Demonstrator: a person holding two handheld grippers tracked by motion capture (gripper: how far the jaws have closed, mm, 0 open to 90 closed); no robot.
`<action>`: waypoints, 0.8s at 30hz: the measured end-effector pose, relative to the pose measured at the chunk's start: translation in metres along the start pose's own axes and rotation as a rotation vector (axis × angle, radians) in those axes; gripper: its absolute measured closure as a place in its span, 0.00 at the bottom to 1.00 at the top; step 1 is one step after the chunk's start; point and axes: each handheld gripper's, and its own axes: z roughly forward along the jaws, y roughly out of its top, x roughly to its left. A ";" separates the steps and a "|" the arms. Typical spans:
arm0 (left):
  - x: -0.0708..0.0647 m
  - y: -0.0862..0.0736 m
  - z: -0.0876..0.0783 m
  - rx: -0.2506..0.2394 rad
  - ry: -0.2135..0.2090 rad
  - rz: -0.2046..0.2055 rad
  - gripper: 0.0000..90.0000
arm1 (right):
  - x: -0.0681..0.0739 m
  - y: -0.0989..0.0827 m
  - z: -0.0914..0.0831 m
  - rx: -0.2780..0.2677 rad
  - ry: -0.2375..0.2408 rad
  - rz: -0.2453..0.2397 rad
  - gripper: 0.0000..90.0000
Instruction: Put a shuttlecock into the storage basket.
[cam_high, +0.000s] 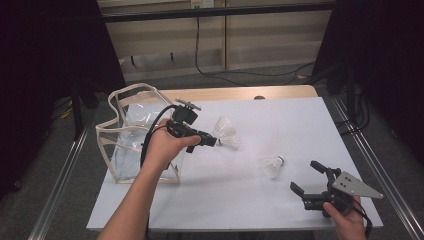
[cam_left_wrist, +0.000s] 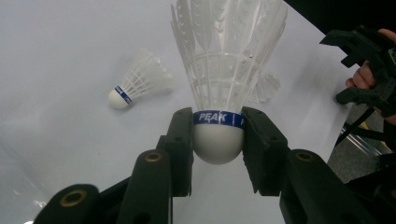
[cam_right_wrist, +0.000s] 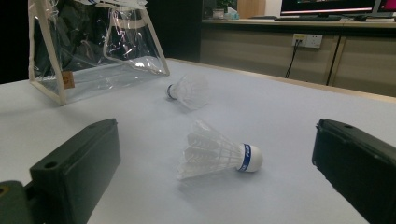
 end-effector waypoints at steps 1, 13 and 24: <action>-0.001 0.000 0.000 -0.007 -0.005 -0.007 0.73 | 0.000 0.000 0.000 0.000 0.000 -0.001 0.01; -0.001 0.006 -0.004 -0.003 -0.006 -0.003 0.73 | 0.000 0.000 0.000 0.000 -0.001 -0.001 0.01; 0.002 0.010 -0.009 -0.010 -0.004 -0.011 0.73 | 0.000 0.000 -0.001 -0.002 -0.001 0.000 0.01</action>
